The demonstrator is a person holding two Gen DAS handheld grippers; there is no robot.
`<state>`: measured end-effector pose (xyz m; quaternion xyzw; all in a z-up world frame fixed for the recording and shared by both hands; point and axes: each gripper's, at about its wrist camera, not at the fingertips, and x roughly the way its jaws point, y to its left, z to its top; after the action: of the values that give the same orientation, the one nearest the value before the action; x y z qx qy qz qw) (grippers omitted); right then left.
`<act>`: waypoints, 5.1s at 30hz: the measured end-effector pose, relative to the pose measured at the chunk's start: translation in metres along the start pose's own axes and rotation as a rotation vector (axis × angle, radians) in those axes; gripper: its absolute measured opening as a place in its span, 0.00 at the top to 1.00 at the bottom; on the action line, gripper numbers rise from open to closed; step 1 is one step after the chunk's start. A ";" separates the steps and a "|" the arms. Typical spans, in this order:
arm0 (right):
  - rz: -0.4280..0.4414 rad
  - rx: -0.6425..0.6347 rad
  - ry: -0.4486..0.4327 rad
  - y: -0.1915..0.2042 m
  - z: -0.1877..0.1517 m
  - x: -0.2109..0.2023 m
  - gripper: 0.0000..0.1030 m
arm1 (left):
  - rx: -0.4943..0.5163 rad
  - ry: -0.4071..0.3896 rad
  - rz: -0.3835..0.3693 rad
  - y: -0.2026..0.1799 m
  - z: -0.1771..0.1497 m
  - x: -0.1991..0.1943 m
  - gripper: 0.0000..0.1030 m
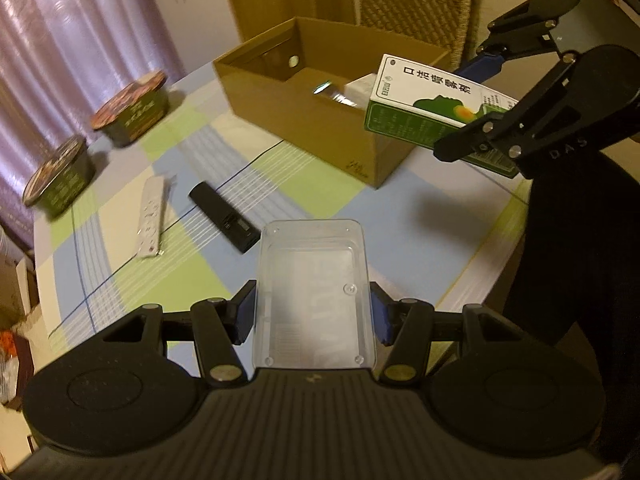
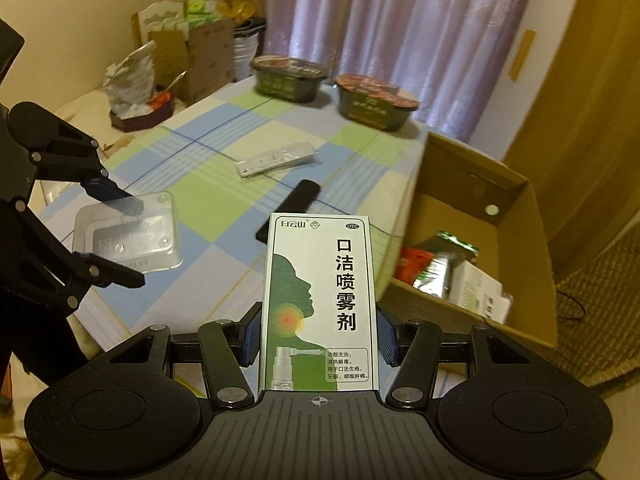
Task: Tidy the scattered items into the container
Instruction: 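Carry the spray box and plastic tray over the cardboard box, then open the left tool to drop the tray while the right tool releases the spray box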
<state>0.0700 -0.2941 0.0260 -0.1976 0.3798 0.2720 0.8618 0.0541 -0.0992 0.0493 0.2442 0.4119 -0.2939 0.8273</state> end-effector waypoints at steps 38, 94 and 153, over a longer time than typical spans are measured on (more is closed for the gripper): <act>-0.126 0.131 0.014 -0.101 -0.024 -0.019 0.43 | 0.047 -0.100 -0.075 -0.030 0.105 0.043 0.50; -0.128 0.230 0.011 -0.224 0.052 0.078 0.43 | -0.183 -0.152 -0.063 0.033 0.232 0.169 0.50; -0.186 0.257 -0.003 -0.243 0.071 0.121 0.43 | -0.225 -0.156 0.015 0.068 0.201 0.186 0.25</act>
<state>0.3275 -0.4046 0.0110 -0.1195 0.3901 0.1404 0.9021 0.2998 -0.2341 0.0157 0.1297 0.3747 -0.2577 0.8811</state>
